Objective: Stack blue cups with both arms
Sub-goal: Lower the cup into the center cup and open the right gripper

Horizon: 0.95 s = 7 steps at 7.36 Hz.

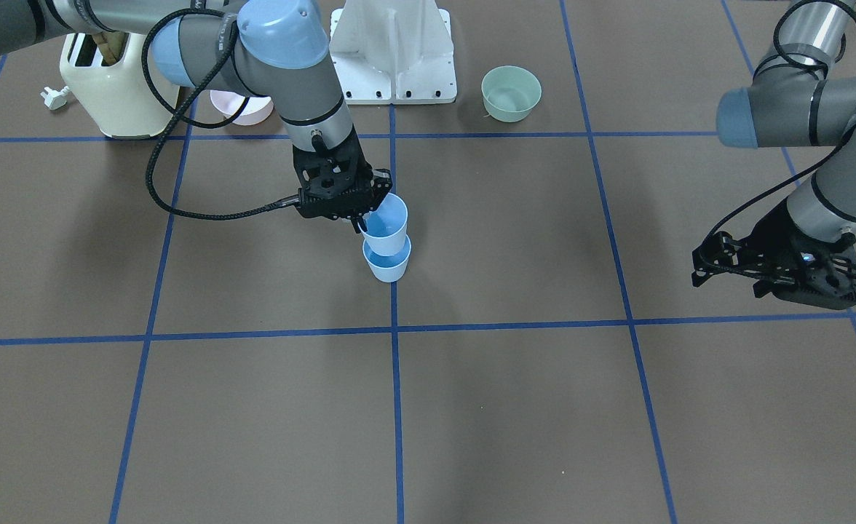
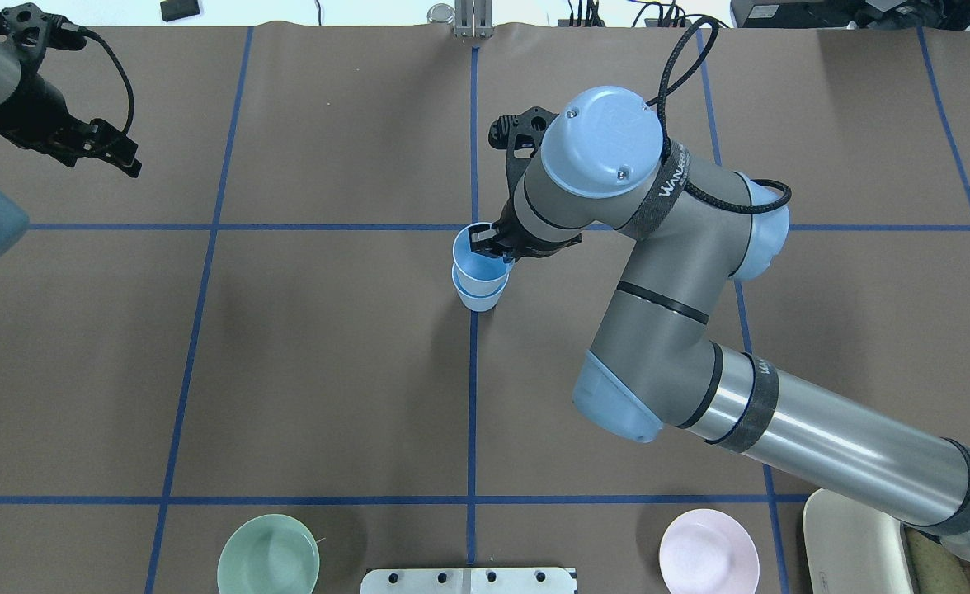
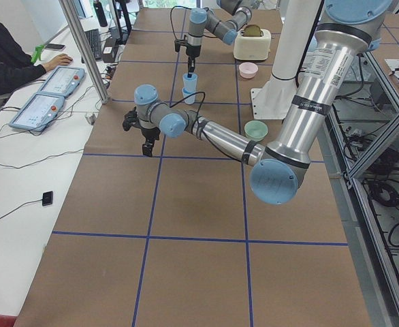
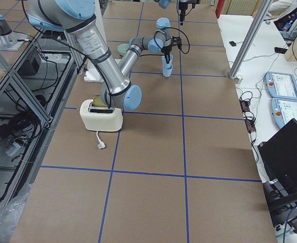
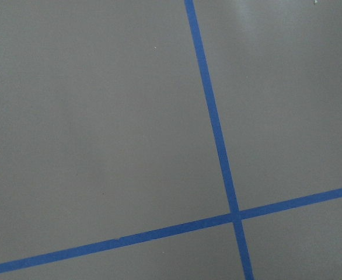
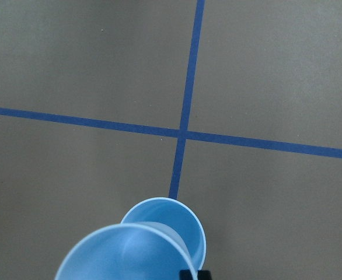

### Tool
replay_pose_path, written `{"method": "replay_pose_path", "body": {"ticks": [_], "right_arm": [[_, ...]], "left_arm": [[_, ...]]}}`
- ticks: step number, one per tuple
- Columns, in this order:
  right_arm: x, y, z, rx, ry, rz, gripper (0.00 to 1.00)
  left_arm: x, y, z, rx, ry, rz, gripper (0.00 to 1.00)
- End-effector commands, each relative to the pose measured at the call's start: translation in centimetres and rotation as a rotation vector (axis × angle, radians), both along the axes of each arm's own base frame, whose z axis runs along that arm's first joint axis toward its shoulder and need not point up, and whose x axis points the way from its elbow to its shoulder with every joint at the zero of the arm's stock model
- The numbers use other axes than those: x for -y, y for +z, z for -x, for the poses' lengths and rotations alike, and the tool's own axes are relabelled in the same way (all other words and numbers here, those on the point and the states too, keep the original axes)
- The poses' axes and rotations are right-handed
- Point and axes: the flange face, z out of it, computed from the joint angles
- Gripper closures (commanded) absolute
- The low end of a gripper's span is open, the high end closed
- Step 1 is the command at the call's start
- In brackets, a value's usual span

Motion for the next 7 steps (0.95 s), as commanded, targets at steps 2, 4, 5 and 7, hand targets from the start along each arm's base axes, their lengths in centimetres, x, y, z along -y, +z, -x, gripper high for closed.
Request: {"method": "replay_pose_path", "body": {"ticks": [2,4,5,7], "right_arm": [[0.0,0.5,0.8,-0.017,0.01,-0.007,1.0],[-0.1,0.4,0.8,-0.017,0.005,-0.013,0.22],[-0.2,0.3,0.8,-0.014,0.004,-0.013,0.0],[0.6,-0.2,-0.2,0.023,0.012,-0.04,0.0]], "left_arm": [[0.0,0.1,0.0,-0.001,0.001,0.001,0.03],[0.0,0.2,0.0,0.0,0.001,0.002,0.03],[0.1,0.1,0.1,-0.001,-0.001,0.001,0.03],[0.1,0.1,0.3,-0.001,-0.005,0.001,0.03]]}}
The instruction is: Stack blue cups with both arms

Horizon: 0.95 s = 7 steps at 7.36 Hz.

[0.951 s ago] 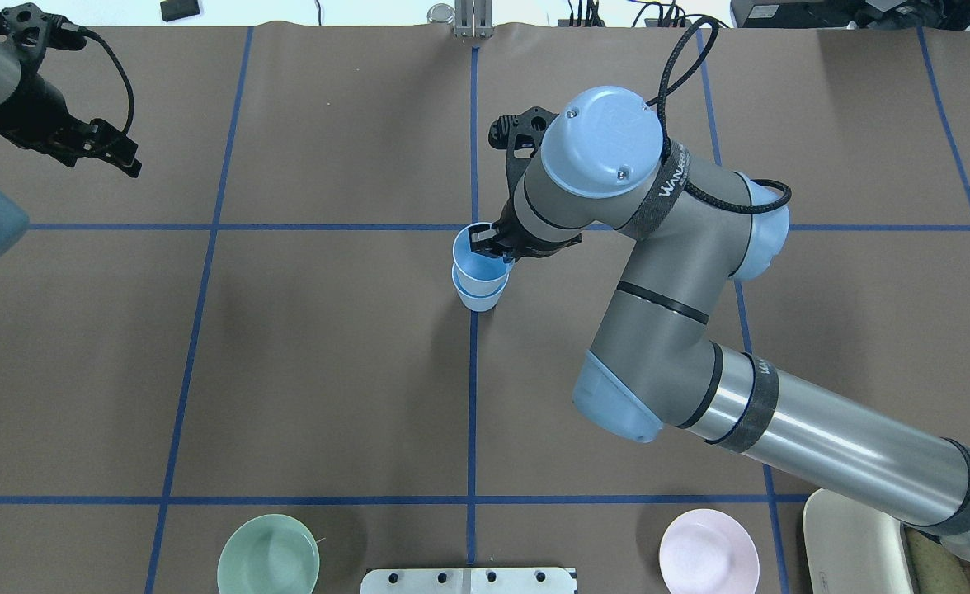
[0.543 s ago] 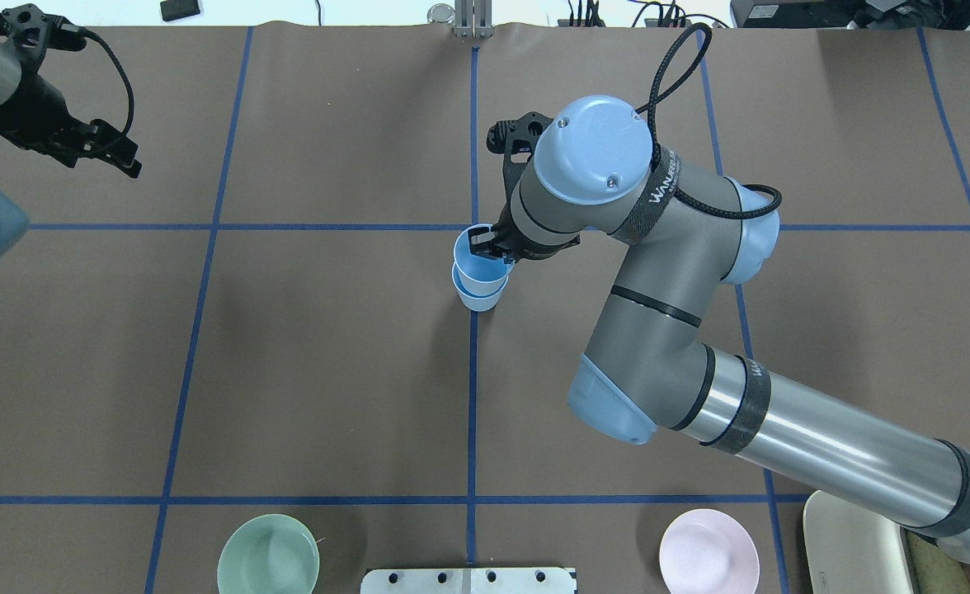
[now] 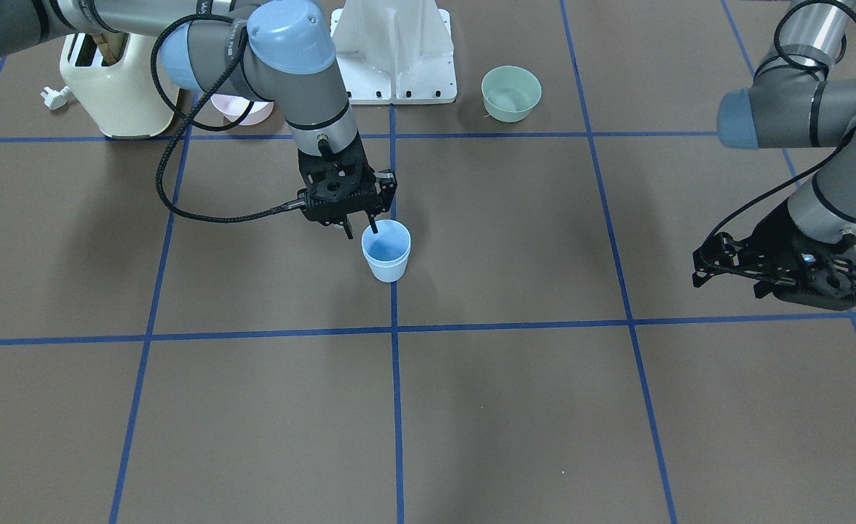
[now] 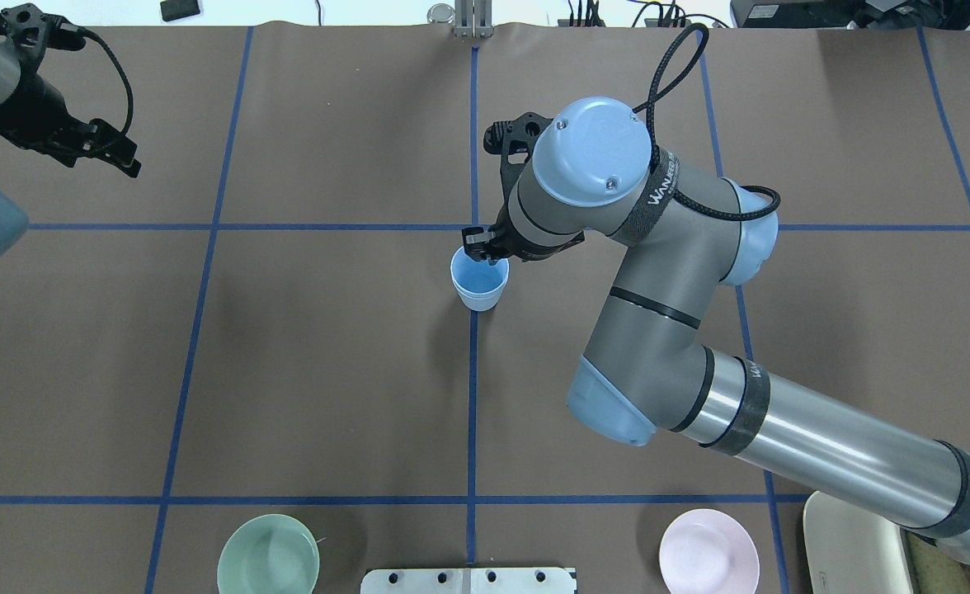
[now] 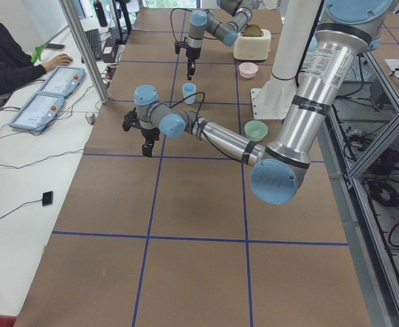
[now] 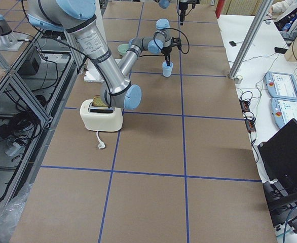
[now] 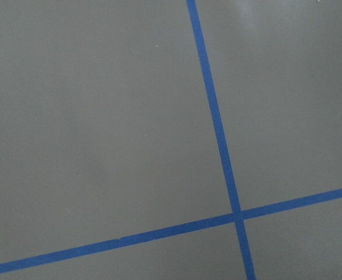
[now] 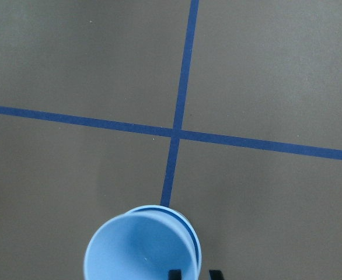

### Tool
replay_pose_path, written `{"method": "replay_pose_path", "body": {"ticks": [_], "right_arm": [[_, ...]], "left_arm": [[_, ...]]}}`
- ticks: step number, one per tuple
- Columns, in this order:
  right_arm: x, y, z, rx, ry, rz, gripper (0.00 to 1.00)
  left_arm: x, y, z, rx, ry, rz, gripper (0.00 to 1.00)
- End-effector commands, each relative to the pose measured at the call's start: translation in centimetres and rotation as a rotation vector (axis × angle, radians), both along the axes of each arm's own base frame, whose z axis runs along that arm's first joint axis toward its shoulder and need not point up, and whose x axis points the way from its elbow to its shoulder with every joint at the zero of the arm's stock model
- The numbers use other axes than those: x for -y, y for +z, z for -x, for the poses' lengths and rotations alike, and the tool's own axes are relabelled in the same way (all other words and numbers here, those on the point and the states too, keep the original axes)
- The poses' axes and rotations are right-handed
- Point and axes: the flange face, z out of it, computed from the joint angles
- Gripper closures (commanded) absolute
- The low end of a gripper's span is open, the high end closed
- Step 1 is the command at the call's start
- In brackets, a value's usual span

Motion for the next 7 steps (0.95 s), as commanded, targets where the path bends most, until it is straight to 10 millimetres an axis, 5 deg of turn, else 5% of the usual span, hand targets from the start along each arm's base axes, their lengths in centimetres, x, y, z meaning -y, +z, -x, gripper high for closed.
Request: {"method": "replay_pose_path", "body": {"ticks": [1,3,7], "right_arm": [[2.6,0.0,-2.8,0.026,0.041,-0.008,0.0],[8.5,3.1,-10.6,0.017,0.069,0.015,0.0],[13.6,13.4,-22.0,-0.116,0.121,-0.006,0.0]], "left_arm": [[0.3,-0.1,0.9,0.0,-0.014,0.0,0.03],[0.6,1.3,3.7,0.017,-0.018,-0.021,0.03],[0.4,7.3,14.8,0.079,0.009,-0.073,0.02]]}}
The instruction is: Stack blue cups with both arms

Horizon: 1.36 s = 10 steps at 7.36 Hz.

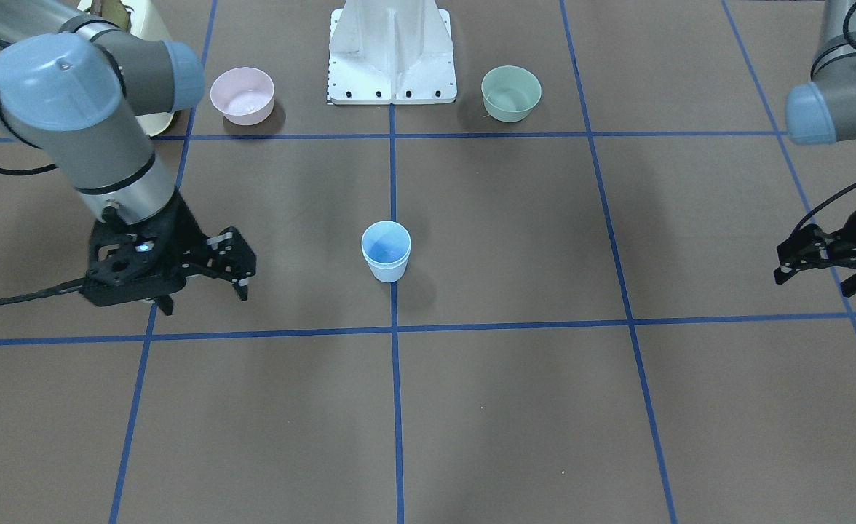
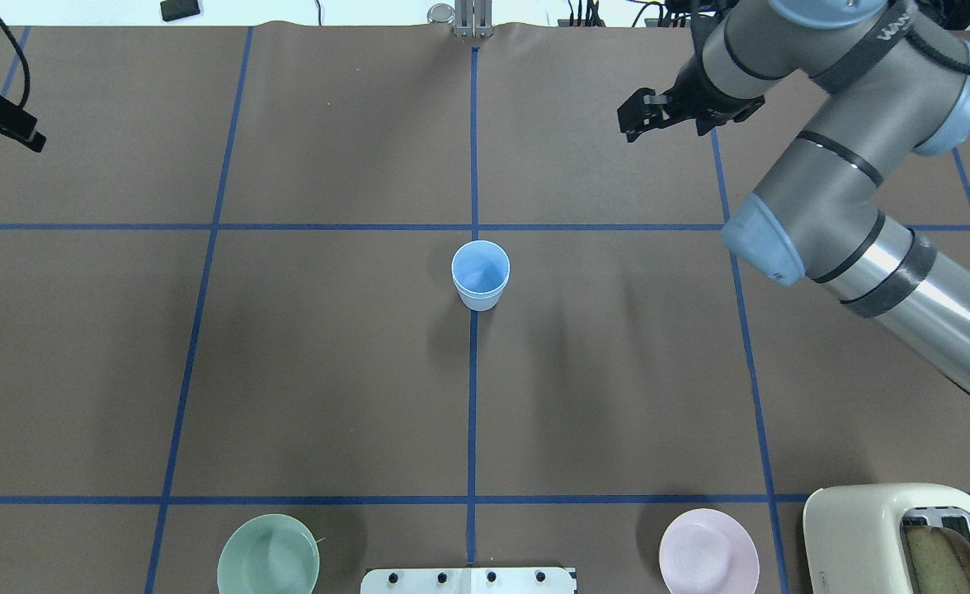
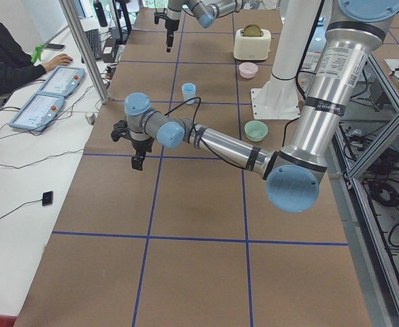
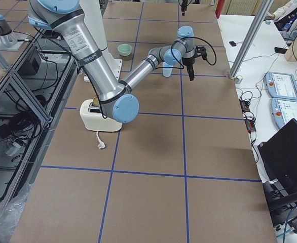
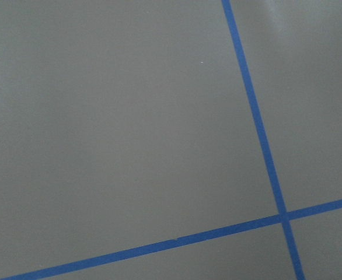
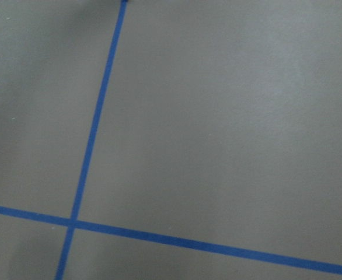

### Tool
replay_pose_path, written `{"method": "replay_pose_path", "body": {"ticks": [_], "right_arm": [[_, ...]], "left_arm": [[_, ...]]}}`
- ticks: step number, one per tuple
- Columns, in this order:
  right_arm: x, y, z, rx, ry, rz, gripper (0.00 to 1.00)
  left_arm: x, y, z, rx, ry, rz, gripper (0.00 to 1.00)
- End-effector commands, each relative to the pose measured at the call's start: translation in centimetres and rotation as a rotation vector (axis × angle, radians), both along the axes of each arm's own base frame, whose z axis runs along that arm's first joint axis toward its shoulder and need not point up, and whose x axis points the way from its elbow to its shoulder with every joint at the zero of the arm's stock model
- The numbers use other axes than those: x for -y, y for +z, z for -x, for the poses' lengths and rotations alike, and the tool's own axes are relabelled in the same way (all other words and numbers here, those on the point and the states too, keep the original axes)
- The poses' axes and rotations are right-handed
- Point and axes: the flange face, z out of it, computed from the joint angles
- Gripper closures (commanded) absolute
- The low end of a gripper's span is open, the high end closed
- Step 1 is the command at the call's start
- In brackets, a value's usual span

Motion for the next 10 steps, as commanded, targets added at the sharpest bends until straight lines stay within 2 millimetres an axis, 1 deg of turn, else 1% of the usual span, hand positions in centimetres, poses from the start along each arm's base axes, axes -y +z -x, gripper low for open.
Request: {"method": "replay_pose_path", "body": {"ticks": [1,2,3,4,5,6,7,8,9,10], "right_arm": [[2.1,4.2,-5.8,-0.042,0.069,0.037,0.0],[3.1,5.1,-6.5,-0.058,0.073,0.044,0.0],[3.7,5.8,-7.5,-0.074,0.028,0.013,0.0],[4.5,7.5,-10.8,-0.09,0.002,-0.001,0.0],[4.3,10.5,-14.8,-0.046,-0.018,0.057,0.0],[4.1,13.0,-19.8,0.014,0.005,0.129,0.0],[2.4,17.4,-24.3,0.039,0.02,0.185,0.0],[-0.4,22.8,-27.9,0.001,0.014,0.205,0.0],[-4.2,27.4,-32.1,-0.031,-0.022,0.177,0.0],[-7.1,31.1,-34.3,-0.048,-0.05,0.184,0.0]], "left_arm": [[-0.4,4.7,6.9,0.043,0.005,-0.019,0.02],[-0.7,7.8,9.2,0.061,0.02,-0.01,0.02],[-0.8,9.5,12.2,0.073,0.019,-0.02,0.01],[-1.0,10.1,14.3,0.072,-0.007,-0.015,0.01],[-1.0,10.3,15.5,0.071,-0.026,-0.012,0.01],[-2.4,12.1,16.6,0.071,-0.043,0.017,0.01],[-2.6,12.3,17.0,0.069,-0.048,0.024,0.01],[-2.8,12.5,17.2,0.068,-0.052,0.028,0.01],[-2.9,12.3,17.0,0.036,-0.047,0.033,0.0],[-3.5,13.0,16.9,0.018,-0.041,0.066,0.0]]}}
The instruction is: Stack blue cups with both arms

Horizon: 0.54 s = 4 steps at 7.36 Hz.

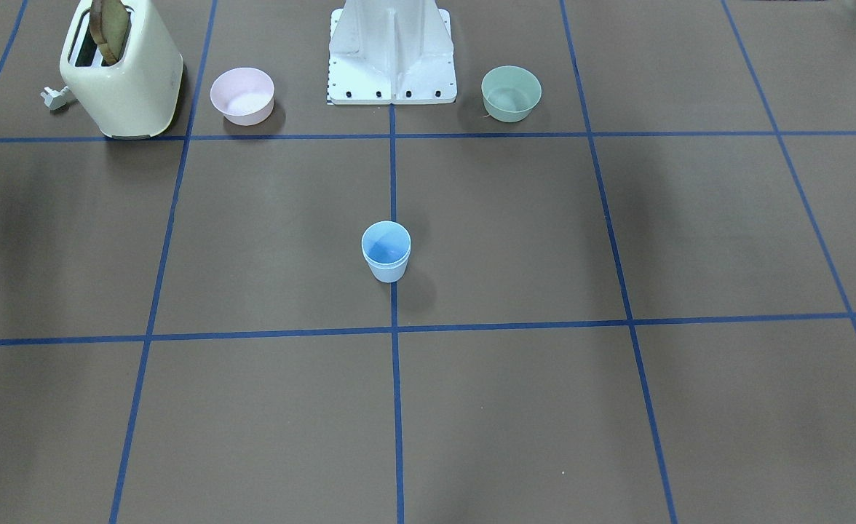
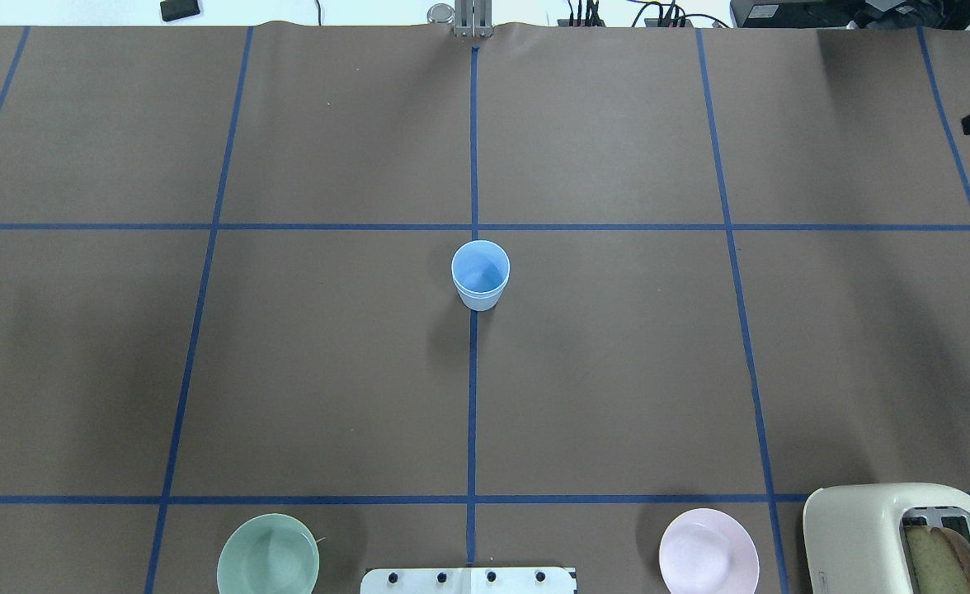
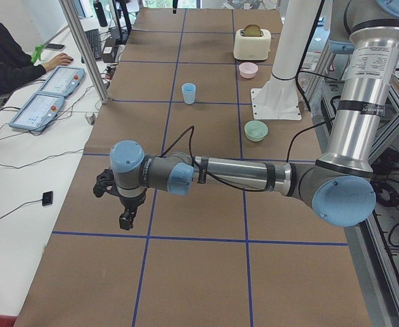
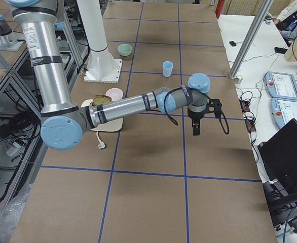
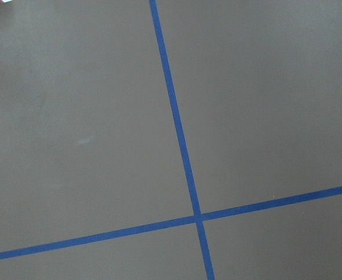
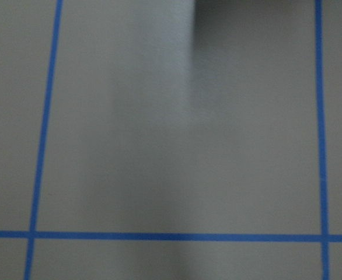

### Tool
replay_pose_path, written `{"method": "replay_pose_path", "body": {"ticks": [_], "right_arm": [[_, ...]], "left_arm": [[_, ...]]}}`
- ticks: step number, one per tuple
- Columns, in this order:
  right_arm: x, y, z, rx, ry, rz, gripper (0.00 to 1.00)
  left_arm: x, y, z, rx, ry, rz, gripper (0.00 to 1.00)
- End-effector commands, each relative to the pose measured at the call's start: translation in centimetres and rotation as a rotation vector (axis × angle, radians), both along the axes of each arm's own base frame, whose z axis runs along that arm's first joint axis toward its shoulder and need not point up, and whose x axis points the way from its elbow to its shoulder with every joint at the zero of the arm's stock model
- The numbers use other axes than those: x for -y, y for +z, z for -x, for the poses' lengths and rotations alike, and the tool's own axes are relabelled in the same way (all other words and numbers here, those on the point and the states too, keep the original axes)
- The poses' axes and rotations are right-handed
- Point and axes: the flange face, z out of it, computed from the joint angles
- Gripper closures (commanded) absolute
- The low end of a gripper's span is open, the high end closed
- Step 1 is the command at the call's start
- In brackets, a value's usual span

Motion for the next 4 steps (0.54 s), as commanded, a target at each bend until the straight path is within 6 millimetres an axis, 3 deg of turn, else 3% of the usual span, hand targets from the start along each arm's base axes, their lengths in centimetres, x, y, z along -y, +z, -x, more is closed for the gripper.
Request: {"method": "replay_pose_path", "body": {"ticks": [1,2,4], "right_arm": [[-6.6,7.5,-5.3,-0.022,-0.012,0.064,0.0],[-7.3,8.1,-6.2,-0.019,0.004,0.105,0.0],[-8.6,8.5,-6.4,-0.02,0.005,0.126,0.0]], "left_arm": [[-1.7,1.4,-0.1,-0.033,0.007,0.035,0.0],[-3.2,1.4,-0.2,-0.033,0.008,0.035,0.0],[-3.8,1.6,-0.5,-0.074,0.011,0.087,0.0]]}}
